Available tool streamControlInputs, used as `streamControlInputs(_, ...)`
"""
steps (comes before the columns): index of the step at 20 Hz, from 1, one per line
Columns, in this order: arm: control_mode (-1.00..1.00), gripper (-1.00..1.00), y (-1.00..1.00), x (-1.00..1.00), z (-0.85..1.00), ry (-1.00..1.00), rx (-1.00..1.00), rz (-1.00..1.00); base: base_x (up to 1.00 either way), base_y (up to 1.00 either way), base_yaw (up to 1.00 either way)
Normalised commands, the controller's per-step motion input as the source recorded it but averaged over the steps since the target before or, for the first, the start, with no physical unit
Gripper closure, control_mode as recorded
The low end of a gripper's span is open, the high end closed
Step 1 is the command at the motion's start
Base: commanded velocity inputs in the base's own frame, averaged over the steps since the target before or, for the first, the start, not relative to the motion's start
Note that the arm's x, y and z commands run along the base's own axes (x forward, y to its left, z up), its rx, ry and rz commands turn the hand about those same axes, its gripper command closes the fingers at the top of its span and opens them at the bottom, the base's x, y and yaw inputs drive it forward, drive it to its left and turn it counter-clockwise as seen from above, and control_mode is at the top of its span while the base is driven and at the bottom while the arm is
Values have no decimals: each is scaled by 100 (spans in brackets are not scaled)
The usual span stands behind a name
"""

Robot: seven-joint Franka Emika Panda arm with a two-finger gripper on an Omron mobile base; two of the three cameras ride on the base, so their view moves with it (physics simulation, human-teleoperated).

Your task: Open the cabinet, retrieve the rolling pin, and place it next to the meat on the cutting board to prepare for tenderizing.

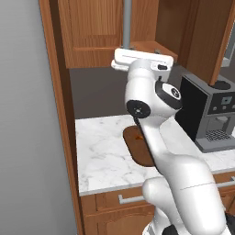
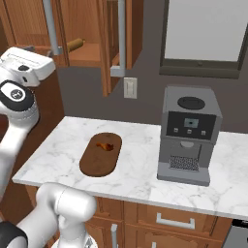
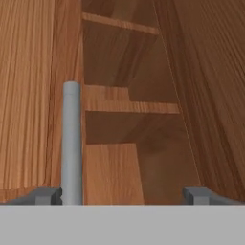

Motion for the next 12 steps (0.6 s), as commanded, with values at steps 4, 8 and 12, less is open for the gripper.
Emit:
streamControlInputs(4, -100, -100, 1, 50, 4, 12, 0, 0, 0, 0, 0)
streamControlInputs(8, -100, -100, 15, 46, 8, 6, 0, 2, 0, 0, 0)
streamControlInputs(12, -100, -100, 12, 40, 1, 3, 0, 5, 0, 0, 0)
